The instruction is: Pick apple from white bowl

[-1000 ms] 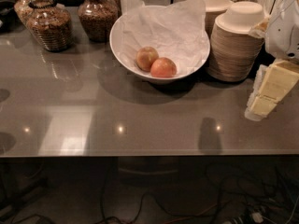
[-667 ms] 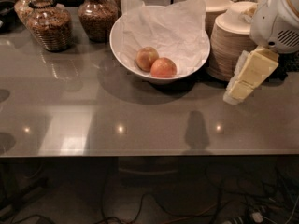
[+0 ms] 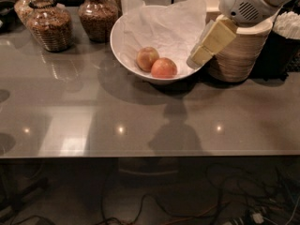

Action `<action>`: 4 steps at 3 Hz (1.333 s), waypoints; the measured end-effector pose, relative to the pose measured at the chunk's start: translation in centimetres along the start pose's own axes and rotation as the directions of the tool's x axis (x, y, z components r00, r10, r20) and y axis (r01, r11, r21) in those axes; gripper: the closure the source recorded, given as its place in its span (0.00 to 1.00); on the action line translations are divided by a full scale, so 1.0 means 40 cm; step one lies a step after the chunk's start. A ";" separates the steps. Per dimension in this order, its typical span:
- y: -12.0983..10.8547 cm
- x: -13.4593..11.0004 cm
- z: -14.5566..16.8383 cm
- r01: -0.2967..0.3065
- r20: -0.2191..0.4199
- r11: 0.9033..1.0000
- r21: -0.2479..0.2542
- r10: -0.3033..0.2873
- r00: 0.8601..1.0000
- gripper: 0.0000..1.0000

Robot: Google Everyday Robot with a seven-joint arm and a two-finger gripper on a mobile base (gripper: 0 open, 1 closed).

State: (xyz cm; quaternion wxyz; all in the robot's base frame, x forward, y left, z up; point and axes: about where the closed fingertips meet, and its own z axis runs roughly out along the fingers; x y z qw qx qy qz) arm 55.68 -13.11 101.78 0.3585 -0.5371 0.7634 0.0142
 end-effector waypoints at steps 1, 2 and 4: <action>-0.066 -0.038 0.067 -0.074 0.083 0.997 -0.037 0.077 0.994 0.00; -0.118 -0.062 0.147 -0.137 0.160 0.986 -0.099 0.152 0.975 0.00; -0.127 -0.053 0.161 -0.138 0.174 0.988 -0.073 0.149 0.973 0.00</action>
Offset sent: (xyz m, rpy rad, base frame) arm 0.1197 0.0334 -0.0243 0.3778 0.1067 0.0064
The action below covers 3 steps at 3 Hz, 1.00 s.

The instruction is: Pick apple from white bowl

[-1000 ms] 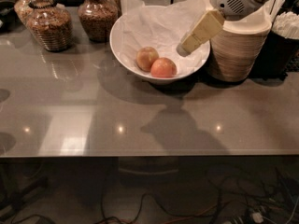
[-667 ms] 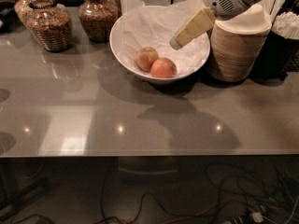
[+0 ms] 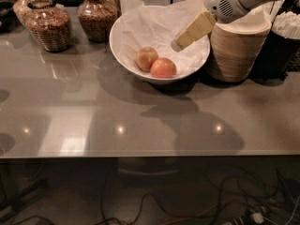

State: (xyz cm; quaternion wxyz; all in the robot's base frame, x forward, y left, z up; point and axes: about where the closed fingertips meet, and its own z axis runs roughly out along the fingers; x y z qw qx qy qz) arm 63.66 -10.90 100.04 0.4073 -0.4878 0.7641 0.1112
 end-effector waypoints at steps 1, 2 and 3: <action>0.017 -0.001 0.045 0.018 0.021 1.000 0.016 -0.018 1.000 0.00; 0.047 -0.001 0.102 0.022 0.029 1.000 0.010 -0.023 0.999 0.19; 0.076 0.010 0.148 0.016 0.021 1.000 -0.009 -0.016 1.000 0.33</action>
Offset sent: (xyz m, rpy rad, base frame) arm 0.0081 0.0515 -0.0500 0.0183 -0.0402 0.0184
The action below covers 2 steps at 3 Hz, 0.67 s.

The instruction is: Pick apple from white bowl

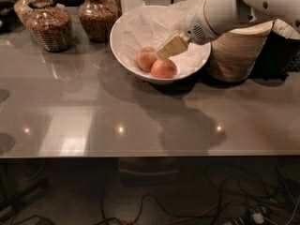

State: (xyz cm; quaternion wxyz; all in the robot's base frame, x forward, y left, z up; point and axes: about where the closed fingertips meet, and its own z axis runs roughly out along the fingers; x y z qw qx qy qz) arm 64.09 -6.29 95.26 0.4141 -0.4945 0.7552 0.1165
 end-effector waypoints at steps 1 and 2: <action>0.032 0.018 0.037 -0.015 -0.015 1.000 -0.027 0.015 1.000 0.32; 0.057 0.044 0.068 -0.036 -0.034 0.998 -0.050 0.034 0.999 0.28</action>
Offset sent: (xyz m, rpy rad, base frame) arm -0.0130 0.0177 -0.0544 -0.0020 0.1100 0.0010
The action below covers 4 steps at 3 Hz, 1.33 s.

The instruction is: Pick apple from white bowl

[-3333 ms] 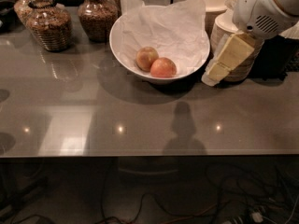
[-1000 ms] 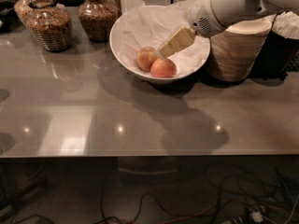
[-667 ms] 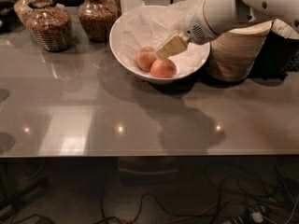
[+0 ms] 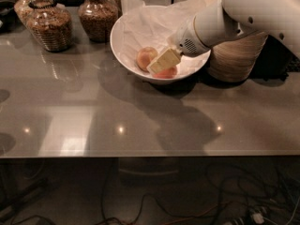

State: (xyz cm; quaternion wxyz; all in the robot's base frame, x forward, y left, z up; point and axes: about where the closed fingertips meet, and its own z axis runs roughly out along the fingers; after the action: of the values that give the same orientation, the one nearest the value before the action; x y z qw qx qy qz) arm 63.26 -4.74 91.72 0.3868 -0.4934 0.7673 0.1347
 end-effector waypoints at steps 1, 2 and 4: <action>0.002 0.023 0.022 -0.013 -0.014 1.000 -0.005 0.013 1.000 0.29; -0.013 0.047 0.040 -0.026 -0.032 1.000 0.003 0.026 0.999 0.29; -0.053 0.097 0.072 -0.054 -0.070 0.998 0.020 0.055 0.996 0.31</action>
Offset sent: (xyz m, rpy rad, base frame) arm 0.0156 -0.0158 -0.0341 -0.0293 0.0384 -0.0522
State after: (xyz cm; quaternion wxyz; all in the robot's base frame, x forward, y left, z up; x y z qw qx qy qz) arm 65.58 -6.58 87.34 0.3601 -0.4732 0.7949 0.1208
